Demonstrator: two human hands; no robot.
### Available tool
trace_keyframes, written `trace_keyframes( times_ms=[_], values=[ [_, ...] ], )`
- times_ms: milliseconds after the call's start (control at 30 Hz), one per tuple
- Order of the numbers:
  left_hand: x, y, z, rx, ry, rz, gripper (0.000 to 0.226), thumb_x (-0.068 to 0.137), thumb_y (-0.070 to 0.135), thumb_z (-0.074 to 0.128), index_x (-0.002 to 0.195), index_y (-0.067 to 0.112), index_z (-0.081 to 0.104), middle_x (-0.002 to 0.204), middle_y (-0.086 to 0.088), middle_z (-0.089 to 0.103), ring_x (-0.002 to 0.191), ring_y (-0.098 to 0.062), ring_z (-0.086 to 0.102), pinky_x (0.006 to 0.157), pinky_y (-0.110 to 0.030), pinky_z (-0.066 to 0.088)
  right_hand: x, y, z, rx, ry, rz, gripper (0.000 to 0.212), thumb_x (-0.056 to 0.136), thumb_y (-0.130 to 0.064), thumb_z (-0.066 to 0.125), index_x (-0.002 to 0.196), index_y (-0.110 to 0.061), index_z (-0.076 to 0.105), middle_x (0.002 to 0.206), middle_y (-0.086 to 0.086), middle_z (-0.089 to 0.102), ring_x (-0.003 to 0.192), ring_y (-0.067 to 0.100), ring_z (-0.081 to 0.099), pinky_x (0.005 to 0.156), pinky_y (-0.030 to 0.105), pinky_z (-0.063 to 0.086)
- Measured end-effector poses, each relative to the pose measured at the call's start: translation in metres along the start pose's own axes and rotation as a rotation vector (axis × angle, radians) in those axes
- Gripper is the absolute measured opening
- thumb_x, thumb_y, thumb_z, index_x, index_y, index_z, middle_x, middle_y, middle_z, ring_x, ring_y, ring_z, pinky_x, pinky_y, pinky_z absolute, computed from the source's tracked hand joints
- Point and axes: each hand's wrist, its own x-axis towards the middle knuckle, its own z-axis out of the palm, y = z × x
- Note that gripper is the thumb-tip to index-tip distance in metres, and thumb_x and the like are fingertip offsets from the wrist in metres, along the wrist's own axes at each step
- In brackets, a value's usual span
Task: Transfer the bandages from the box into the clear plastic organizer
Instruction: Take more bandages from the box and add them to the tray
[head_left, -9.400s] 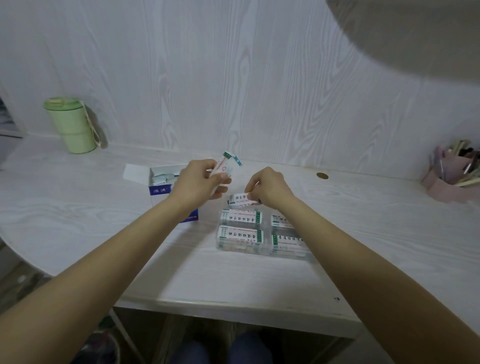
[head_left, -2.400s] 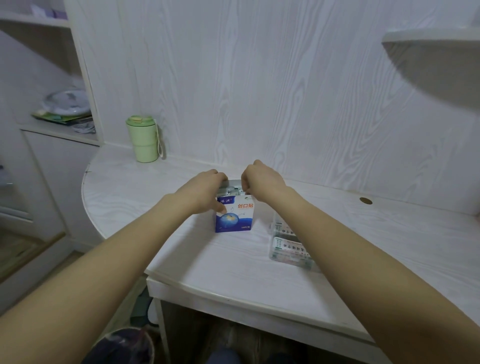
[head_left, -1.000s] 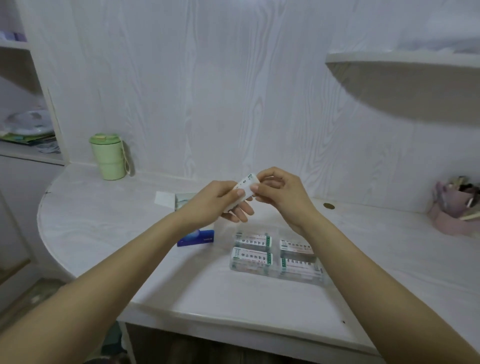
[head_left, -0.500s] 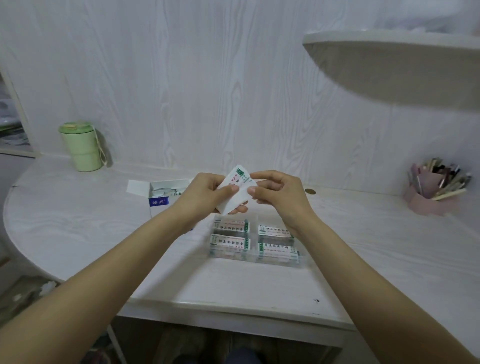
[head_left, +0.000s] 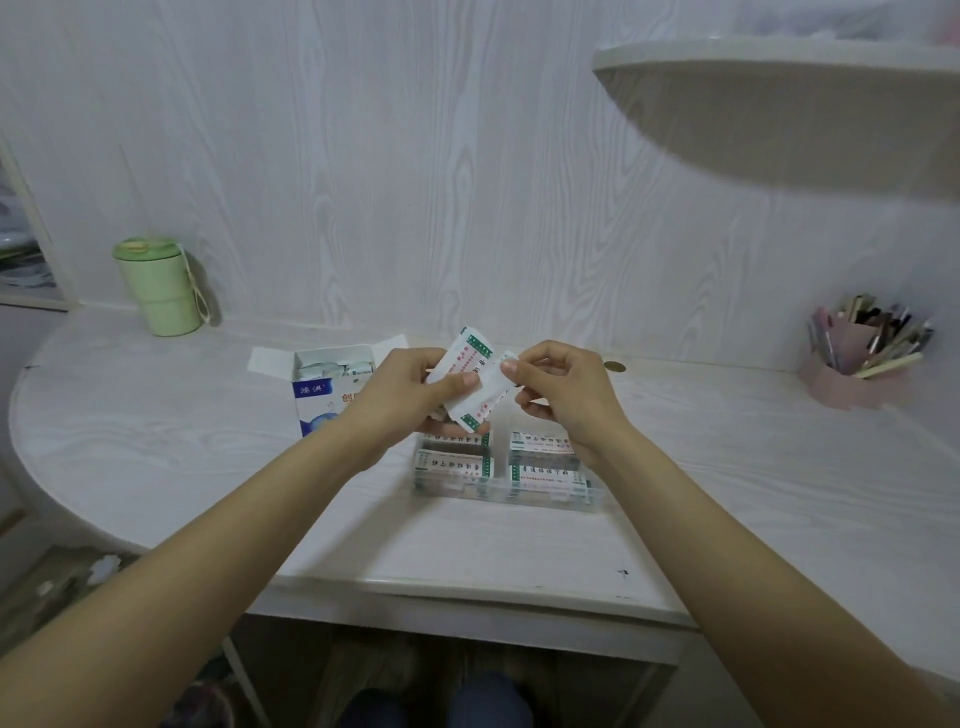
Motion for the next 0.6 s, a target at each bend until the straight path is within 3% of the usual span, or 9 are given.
trace_keyframes(
  times_ms=[100,233,367,500,600],
  values=[
    [0.001,-0.002,0.002,0.149,0.032,0.039,0.014,0.086,0.012,0.066,0.099,0.019,0.065,0.092,-0.003,0.069,0.074,-0.015,0.069,0.059,-0.022,0.057,-0.004,0.004,-0.004,0.052,-0.027,0.023,0.003,0.082,-0.003,0.070,0.083,-0.003,0.067,0.070,0.009,0.065,0.055,0.009,0.061,0.064,0.022,0.055],
    [-0.001,-0.003,0.007,0.168,0.048,0.071,0.018,0.084,0.012,0.068,0.101,0.018,0.066,0.090,-0.002,0.068,0.067,-0.008,0.066,0.059,-0.020,0.057,-0.009,0.007,-0.015,0.045,0.007,0.049,0.011,0.081,-0.002,0.071,0.092,-0.001,0.070,0.068,0.008,0.068,0.058,0.009,0.066,0.059,0.017,0.054],
    [-0.003,-0.003,0.014,0.188,0.055,0.104,0.017,0.082,0.012,0.071,0.091,0.025,0.066,0.091,-0.004,0.070,0.071,-0.014,0.067,0.061,-0.022,0.058,-0.015,0.008,-0.025,0.083,0.075,0.095,0.016,0.080,0.001,0.071,0.096,0.003,0.068,0.069,0.011,0.068,0.055,0.011,0.067,0.054,0.018,0.054],
    [-0.003,-0.005,0.015,0.225,0.112,0.119,0.017,0.081,0.013,0.071,0.097,0.019,0.068,0.092,-0.004,0.070,0.078,-0.023,0.070,0.067,-0.032,0.060,-0.017,0.011,-0.037,0.201,0.078,0.094,0.001,0.085,0.001,0.065,0.084,0.001,0.065,0.071,0.012,0.066,0.059,0.011,0.068,0.061,0.017,0.055],
    [-0.003,-0.007,0.016,0.217,0.150,0.121,0.022,0.082,0.013,0.071,0.103,0.019,0.066,0.086,0.006,0.068,0.070,-0.012,0.070,0.062,-0.024,0.059,-0.018,0.015,-0.051,0.334,0.098,0.139,0.015,0.087,-0.013,0.066,0.075,-0.003,0.064,0.067,0.004,0.065,0.062,0.010,0.065,0.066,0.016,0.055]
  ],
)
